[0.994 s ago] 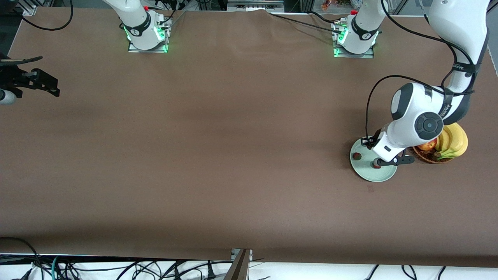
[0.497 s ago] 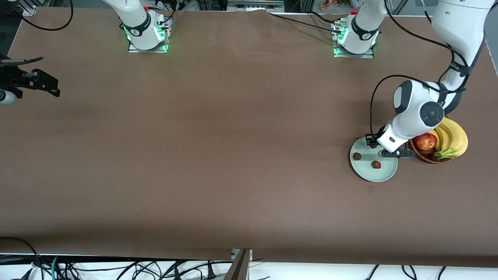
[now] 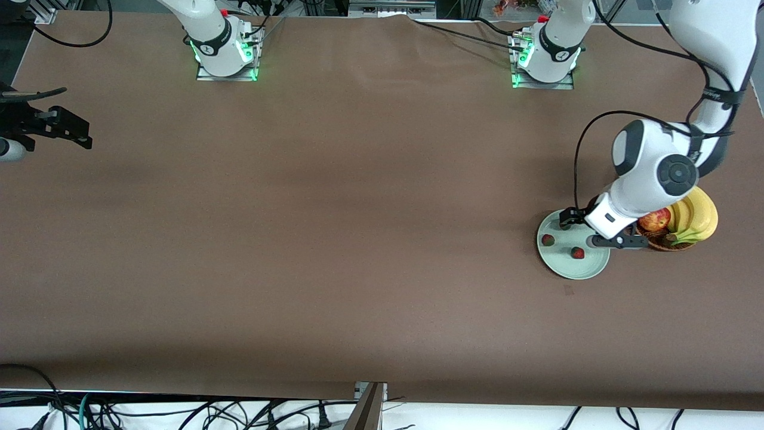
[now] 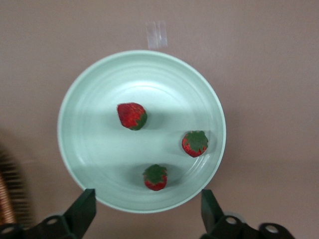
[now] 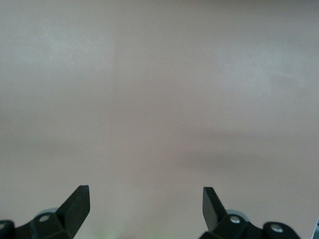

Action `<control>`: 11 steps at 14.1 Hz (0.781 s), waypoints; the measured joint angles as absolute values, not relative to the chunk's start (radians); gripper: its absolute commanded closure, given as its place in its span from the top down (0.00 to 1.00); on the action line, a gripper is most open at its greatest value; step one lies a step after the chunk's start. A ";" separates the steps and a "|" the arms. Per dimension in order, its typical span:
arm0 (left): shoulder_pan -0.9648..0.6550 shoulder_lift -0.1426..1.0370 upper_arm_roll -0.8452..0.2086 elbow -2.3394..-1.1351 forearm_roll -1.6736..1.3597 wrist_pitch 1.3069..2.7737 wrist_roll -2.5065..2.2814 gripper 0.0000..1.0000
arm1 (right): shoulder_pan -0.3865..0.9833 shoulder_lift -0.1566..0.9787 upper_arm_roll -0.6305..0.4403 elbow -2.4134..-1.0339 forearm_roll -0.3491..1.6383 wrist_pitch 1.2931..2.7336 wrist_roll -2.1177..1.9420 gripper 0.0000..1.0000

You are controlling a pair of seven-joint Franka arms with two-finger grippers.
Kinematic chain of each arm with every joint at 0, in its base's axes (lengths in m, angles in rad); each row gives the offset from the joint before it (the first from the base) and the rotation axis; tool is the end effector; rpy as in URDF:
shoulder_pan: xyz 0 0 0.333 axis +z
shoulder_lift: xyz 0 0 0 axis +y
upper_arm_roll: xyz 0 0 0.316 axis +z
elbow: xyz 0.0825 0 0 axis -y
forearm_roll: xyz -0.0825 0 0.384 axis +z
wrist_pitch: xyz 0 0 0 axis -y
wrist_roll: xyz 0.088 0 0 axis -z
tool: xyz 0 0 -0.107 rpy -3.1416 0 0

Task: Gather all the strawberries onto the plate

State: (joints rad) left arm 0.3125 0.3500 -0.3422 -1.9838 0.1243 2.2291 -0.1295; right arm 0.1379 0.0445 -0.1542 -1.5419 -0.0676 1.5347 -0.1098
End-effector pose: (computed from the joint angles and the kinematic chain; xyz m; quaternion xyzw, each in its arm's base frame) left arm 0.5978 -0.0072 0.2914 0.9990 0.0170 -0.0411 0.0072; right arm 0.5638 -0.0146 0.6107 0.9979 0.0463 -0.0279 0.0355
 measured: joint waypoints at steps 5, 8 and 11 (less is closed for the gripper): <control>0.315 0.332 -0.342 -1.682 0.005 1.875 -0.130 1.00 | 0.138 0.045 -0.154 -1.542 -0.068 1.535 -0.110 1.00; 0.318 0.313 -0.340 -1.509 0.001 1.673 -0.131 1.00 | 0.138 0.045 -0.154 -1.541 -0.068 1.535 -0.110 1.00; 0.321 0.258 -0.342 -1.380 0.000 1.475 -0.145 1.00 | 0.138 0.045 -0.154 -1.541 -0.068 1.535 -0.110 1.00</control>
